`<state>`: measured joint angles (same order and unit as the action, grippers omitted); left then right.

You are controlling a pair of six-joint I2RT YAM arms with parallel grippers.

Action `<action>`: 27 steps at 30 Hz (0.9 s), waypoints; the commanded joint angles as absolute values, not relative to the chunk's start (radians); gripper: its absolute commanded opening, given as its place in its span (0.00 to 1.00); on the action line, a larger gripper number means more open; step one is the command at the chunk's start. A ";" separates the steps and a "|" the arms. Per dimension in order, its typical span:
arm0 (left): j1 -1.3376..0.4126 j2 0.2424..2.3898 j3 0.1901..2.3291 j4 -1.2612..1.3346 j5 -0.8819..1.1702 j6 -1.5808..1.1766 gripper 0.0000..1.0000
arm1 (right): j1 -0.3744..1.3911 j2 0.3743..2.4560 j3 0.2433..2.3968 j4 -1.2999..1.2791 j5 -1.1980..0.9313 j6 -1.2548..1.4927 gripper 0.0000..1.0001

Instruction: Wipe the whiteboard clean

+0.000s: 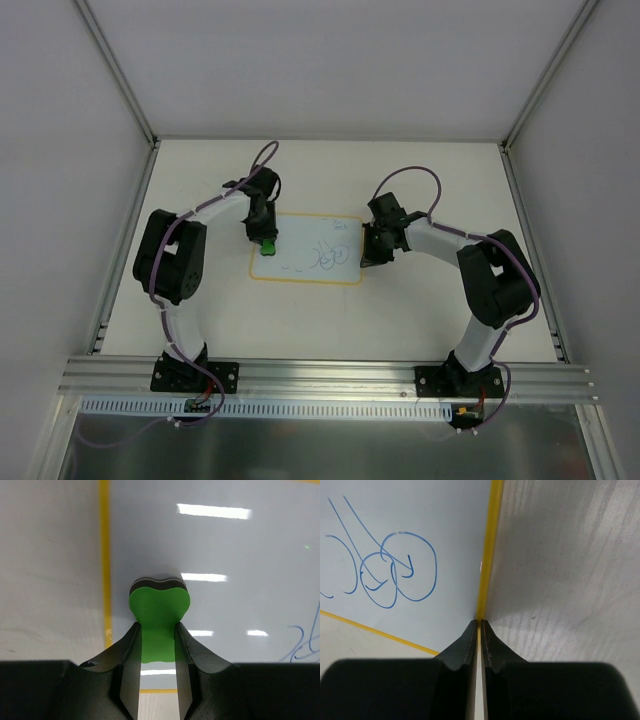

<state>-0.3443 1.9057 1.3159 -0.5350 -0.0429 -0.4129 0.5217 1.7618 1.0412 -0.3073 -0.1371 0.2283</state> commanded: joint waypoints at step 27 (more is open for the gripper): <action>-0.456 1.801 1.134 -0.598 -0.115 -0.519 0.00 | 0.522 1.775 1.028 -0.342 -0.106 0.229 0.05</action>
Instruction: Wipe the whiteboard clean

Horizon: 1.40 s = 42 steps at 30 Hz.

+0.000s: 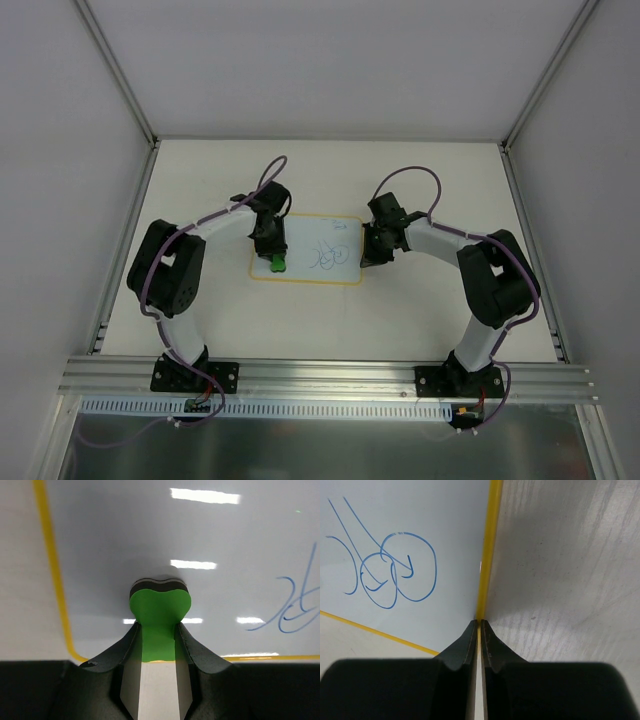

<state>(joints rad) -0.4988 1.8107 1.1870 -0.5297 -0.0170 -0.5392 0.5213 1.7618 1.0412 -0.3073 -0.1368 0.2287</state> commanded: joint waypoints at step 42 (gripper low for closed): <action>-0.552 1.611 1.425 -0.629 -0.103 -0.503 0.99 | 0.610 1.563 1.091 -0.437 0.135 0.195 0.57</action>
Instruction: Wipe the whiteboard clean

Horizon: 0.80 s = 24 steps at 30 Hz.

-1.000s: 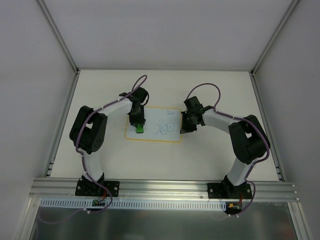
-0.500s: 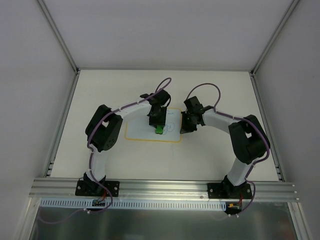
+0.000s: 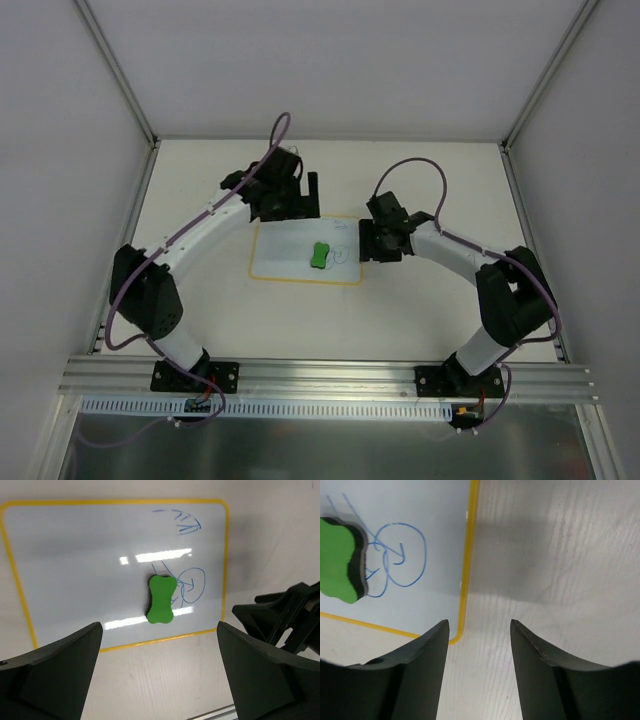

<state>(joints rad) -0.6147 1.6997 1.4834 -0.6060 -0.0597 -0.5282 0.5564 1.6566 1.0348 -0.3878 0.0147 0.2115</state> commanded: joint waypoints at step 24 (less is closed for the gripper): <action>-0.344 1.190 0.853 -0.525 -0.186 -0.549 0.97 | 0.854 1.942 1.500 -0.471 0.350 0.434 0.67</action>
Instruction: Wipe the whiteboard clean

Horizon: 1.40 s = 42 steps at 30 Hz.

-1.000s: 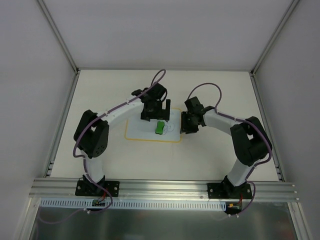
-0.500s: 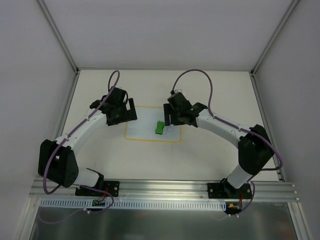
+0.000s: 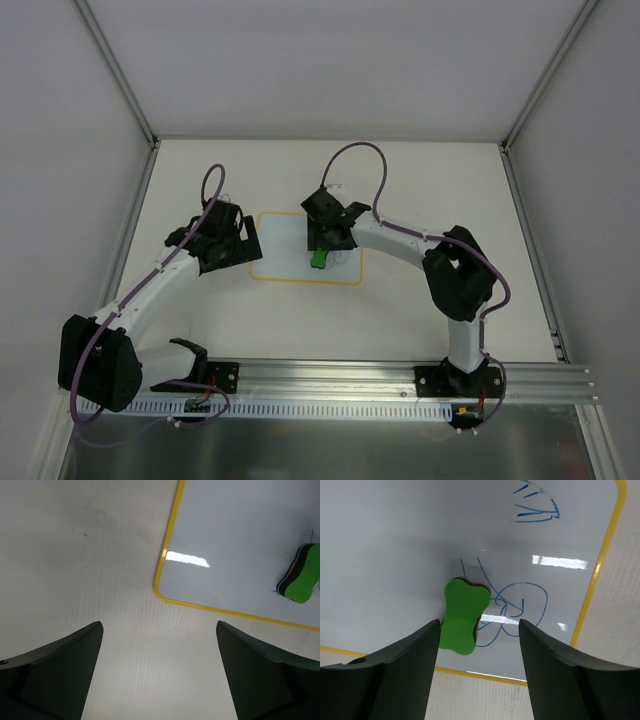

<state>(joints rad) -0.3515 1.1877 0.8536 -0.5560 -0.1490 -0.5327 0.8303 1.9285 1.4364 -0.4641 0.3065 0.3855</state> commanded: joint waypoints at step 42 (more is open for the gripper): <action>-0.301 1.629 1.003 -0.384 -0.100 -0.500 0.43 | 0.862 2.033 1.479 -0.471 0.261 0.316 0.20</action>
<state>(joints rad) -0.3229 1.6047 0.9600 -0.4038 -0.1272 -0.5247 0.8635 2.0544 1.4998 -0.4583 0.2859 0.3664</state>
